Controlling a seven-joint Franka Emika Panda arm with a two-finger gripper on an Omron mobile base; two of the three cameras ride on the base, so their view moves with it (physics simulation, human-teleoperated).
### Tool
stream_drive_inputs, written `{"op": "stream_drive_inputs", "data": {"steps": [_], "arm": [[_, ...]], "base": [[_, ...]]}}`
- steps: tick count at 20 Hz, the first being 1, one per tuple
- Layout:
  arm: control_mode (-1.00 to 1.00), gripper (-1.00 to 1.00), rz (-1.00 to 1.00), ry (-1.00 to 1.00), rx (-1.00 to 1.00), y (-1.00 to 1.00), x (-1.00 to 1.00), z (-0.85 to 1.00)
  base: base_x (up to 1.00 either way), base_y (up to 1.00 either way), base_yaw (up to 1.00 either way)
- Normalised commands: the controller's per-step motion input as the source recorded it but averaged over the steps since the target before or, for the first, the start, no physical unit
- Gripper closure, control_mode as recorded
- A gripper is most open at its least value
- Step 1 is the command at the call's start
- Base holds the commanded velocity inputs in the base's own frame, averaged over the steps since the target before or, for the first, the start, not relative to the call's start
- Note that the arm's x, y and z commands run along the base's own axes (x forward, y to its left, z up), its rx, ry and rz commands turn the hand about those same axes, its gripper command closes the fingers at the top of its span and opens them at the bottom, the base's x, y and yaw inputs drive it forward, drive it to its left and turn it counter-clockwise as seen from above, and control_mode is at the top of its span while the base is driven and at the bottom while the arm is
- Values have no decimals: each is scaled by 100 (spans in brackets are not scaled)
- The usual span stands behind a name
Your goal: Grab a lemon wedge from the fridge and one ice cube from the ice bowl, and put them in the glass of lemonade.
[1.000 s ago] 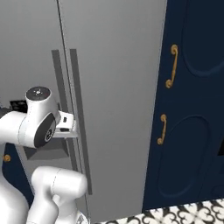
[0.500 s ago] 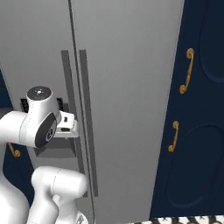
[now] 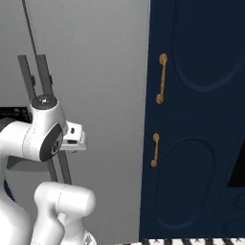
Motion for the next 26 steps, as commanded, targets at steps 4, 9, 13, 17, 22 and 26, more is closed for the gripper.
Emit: {"op": "stream_drive_inputs", "data": {"steps": [4,9,13,17,22,26], "arm": [[100,-100,0,0,0,0,0,0],[100,-100,0,0,0,0,0,0],[100,-100,0,0,0,0,0,0],[100,-100,0,0,0,0,0,0],[100,-100,0,0,0,0,0,0],[100,-100,0,0,0,0,0,0]], "base": [[-68,12,3],[-71,28,13],[-43,51,18],[-8,6,16],[-21,-21,5],[-40,-18,0]]}}
